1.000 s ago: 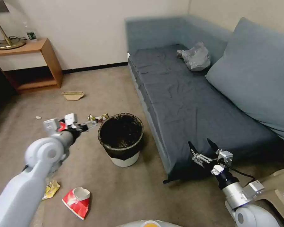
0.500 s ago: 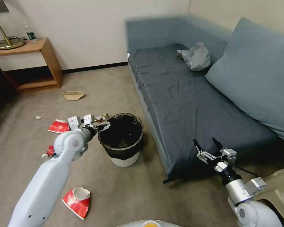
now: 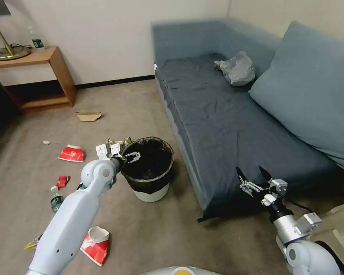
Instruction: Pick up the trash can from the floor.
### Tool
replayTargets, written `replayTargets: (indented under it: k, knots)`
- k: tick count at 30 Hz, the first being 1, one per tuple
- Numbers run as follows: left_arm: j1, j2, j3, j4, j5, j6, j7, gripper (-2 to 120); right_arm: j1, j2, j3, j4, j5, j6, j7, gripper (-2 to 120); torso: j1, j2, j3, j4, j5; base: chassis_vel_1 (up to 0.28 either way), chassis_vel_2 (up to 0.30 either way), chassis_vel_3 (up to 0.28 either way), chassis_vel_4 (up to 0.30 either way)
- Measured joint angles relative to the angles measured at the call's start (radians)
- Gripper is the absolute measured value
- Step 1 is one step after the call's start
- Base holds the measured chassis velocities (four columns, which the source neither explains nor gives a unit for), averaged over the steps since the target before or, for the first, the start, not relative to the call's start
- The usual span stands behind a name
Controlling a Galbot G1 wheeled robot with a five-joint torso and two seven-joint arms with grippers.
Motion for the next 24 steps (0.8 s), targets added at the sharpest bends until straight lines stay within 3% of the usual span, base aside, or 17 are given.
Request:
replayTargets:
  k: [5,7,15,17,19,22,24]
  knots:
    - [-0.006,-0.008,0.005,0.017,0.004,-0.001,0.0,74,0.0,0.001,0.005,-0.001,0.001,0.0,0.0,100,0.0,0.0,0.0,0.0001,0.0002,0.0,0.0,0.0,0.0]
    - [-0.007,-0.009,0.007,0.021,0.004,-0.002,0.0,62,0.001,0.001,0.009,-0.002,0.002,0.001,0.0,100,0.0,0.0,0.0,0.0001,0.0001,0.0,0.0,0.0,0.0]
    - [-0.005,-0.011,0.005,0.022,0.005,-0.004,0.002,36,0.001,0.0,0.011,-0.003,0.002,0.002,0.0,100,0.0,0.0,0.0,0.0,0.0001,0.0,0.0,0.0,0.0]
    - [-0.004,-0.011,0.004,0.022,0.005,-0.004,0.002,25,0.0,0.001,0.01,-0.003,0.002,0.002,0.001,100,0.0,0.0,0.0,0.0,0.0,0.0,0.0,0.0,0.0]
    - [-0.004,-0.011,0.004,0.022,0.005,-0.004,0.002,23,-0.001,0.001,0.01,-0.003,0.003,0.002,0.001,100,0.0,0.0,0.0,0.0,0.0,0.0,0.0,0.0,0.0]
    - [-0.003,-0.01,0.002,0.022,0.005,-0.004,0.003,8,-0.002,0.0,0.011,-0.002,0.003,0.003,0.001,100,0.0,0.0,0.0,0.0,0.0,0.0,0.0,0.0,0.0]
    - [-0.001,-0.009,0.001,0.022,0.005,-0.004,0.004,6,-0.003,0.0,0.011,-0.002,0.003,0.004,0.001,100,0.0,0.0,0.0,-0.0001,0.0,0.0,0.0,0.0,0.0]
